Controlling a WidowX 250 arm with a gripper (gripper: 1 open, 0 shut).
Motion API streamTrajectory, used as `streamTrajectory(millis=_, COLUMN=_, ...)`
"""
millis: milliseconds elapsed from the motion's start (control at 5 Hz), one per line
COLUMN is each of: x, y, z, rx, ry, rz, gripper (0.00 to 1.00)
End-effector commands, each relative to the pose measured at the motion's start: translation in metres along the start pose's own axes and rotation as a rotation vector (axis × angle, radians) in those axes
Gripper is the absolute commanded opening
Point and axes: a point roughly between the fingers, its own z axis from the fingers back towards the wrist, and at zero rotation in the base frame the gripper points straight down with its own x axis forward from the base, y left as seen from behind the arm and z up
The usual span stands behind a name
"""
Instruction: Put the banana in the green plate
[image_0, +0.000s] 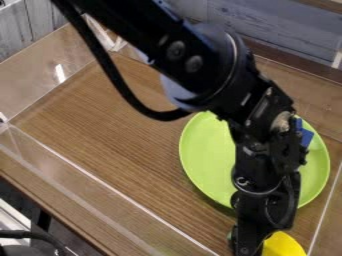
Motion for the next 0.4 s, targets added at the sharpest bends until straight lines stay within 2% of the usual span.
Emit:
streamTrajectory(millis=0, x=0.0042, y=-0.001, z=0.0063, rx=0.02, ry=-0.026, rz=-0.018, gripper=0.0)
streamTrajectory(millis=200, x=0.0045, y=-0.0017, z=0.0067, rx=0.021, ry=-0.032, rz=-0.022, gripper=0.0)
